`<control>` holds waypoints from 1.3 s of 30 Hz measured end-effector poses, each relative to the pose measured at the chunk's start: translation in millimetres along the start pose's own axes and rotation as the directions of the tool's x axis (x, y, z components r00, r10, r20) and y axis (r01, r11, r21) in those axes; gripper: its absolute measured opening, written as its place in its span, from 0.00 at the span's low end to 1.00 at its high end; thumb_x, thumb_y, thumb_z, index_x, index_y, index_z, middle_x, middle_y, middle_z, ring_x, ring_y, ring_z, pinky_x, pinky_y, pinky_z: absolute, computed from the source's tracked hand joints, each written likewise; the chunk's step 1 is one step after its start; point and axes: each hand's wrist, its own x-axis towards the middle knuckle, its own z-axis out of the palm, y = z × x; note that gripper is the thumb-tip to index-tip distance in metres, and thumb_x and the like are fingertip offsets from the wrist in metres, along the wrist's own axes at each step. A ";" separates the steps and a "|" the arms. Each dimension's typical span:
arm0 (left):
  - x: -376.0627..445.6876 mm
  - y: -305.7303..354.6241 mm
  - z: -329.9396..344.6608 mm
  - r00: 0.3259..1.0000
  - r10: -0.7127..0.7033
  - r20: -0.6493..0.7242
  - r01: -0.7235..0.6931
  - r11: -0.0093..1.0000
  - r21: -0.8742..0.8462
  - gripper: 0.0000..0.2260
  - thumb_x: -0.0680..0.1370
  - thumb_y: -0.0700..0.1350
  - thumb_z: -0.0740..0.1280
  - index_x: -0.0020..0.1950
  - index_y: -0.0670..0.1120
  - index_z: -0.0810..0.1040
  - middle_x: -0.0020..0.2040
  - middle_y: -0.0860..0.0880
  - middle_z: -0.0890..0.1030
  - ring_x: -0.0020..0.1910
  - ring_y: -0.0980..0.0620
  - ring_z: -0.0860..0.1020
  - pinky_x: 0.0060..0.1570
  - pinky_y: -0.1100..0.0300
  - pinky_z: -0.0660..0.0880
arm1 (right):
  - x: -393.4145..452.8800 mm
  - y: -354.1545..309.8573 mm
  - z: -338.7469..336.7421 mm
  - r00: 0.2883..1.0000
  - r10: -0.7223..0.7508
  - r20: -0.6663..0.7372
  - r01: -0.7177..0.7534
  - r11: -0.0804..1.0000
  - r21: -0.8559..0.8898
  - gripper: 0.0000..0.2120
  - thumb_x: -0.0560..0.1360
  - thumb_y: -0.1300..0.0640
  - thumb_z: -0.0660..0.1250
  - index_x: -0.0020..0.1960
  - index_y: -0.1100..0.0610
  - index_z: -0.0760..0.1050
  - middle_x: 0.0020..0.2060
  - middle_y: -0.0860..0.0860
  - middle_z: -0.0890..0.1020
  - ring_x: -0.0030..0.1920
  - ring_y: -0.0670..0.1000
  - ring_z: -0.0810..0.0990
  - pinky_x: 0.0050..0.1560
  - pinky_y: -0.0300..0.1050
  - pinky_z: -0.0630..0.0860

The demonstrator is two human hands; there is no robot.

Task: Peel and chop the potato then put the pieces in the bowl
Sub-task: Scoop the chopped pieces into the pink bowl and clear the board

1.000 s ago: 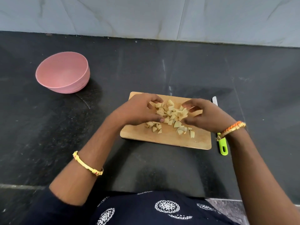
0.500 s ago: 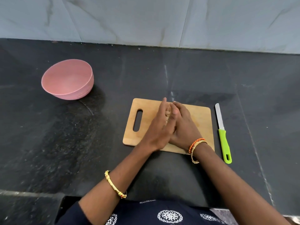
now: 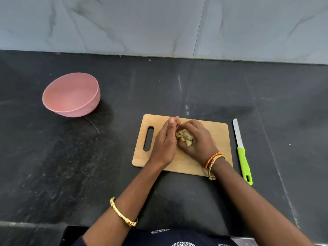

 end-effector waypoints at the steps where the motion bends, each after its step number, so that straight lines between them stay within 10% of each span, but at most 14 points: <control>1: -0.3 -0.8 1.5 1.000 0.004 -0.002 -0.004 1.000 -0.013 0.29 0.75 0.62 0.49 0.68 0.46 0.70 0.64 0.51 0.76 0.63 0.60 0.73 0.66 0.62 0.68 | 0.4 0.6 -0.2 1.000 -0.004 -0.007 0.004 1.000 0.010 0.19 0.64 0.62 0.75 0.54 0.60 0.78 0.47 0.54 0.78 0.48 0.55 0.76 0.50 0.42 0.71; 14: 3.8 0.8 6.8 0.999 0.000 -0.034 -0.001 1.000 -0.003 0.26 0.79 0.62 0.48 0.68 0.49 0.70 0.65 0.54 0.74 0.65 0.59 0.70 0.66 0.60 0.66 | -9.4 -8.1 2.9 0.998 -0.062 0.026 0.064 0.996 -0.068 0.25 0.65 0.43 0.67 0.58 0.55 0.75 0.51 0.52 0.77 0.50 0.53 0.73 0.53 0.47 0.70; 25: 1.0 3.4 5.2 0.980 -0.025 -0.197 -0.004 0.989 -0.146 0.14 0.82 0.50 0.53 0.53 0.49 0.77 0.55 0.50 0.80 0.58 0.55 0.77 0.59 0.58 0.73 | 1.9 -4.9 -8.3 0.990 0.106 -0.088 -0.078 0.960 0.269 0.11 0.65 0.66 0.73 0.44 0.55 0.78 0.39 0.48 0.81 0.39 0.44 0.77 0.44 0.34 0.74; 32: 3.4 22.1 34.6 0.954 -0.153 -0.256 0.047 0.925 -0.376 0.14 0.83 0.46 0.52 0.57 0.46 0.77 0.53 0.49 0.80 0.53 0.58 0.79 0.47 0.68 0.75 | 19.6 -10.9 -21.1 0.917 0.392 0.078 -0.270 0.465 0.843 0.04 0.67 0.62 0.71 0.39 0.53 0.79 0.38 0.54 0.81 0.41 0.54 0.79 0.44 0.48 0.78; 39: 7.8 27.3 59.0 0.901 -0.283 -0.329 0.038 0.808 -0.588 0.17 0.83 0.45 0.52 0.57 0.40 0.79 0.50 0.44 0.83 0.48 0.51 0.82 0.45 0.62 0.79 | 21.0 -39.1 -17.0 0.811 0.545 0.212 -0.139 -0.172 0.975 0.10 0.75 0.57 0.62 0.37 0.60 0.74 0.32 0.53 0.79 0.34 0.51 0.80 0.36 0.40 0.79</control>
